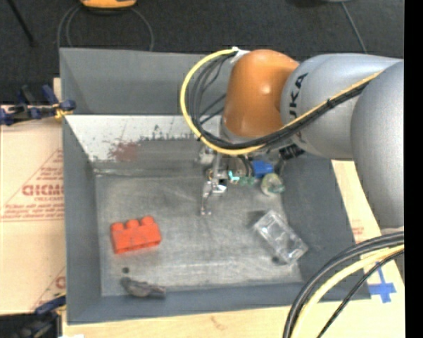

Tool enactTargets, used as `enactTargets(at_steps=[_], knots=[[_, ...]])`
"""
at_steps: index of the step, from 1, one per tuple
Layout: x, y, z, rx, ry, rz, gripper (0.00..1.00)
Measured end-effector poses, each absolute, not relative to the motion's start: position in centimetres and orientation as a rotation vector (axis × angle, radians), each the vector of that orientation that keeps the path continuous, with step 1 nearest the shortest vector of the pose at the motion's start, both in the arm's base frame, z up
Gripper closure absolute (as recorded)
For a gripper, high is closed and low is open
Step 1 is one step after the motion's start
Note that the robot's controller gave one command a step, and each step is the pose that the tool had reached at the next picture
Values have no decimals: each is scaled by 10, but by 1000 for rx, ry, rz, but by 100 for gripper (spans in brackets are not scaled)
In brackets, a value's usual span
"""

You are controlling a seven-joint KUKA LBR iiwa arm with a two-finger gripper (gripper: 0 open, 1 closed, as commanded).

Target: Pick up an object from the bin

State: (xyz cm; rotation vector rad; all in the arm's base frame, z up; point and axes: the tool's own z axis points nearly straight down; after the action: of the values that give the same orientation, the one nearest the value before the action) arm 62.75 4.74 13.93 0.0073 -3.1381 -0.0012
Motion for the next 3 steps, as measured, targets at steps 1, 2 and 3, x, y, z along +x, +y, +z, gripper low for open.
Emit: enactTargets(at_steps=[1,2,3], knots=[[559,116,112,-158,-3133,-4,0],[553,190,73,-366,-3128,-5,0],[557,188,76,-372,-3136,-12,100]])
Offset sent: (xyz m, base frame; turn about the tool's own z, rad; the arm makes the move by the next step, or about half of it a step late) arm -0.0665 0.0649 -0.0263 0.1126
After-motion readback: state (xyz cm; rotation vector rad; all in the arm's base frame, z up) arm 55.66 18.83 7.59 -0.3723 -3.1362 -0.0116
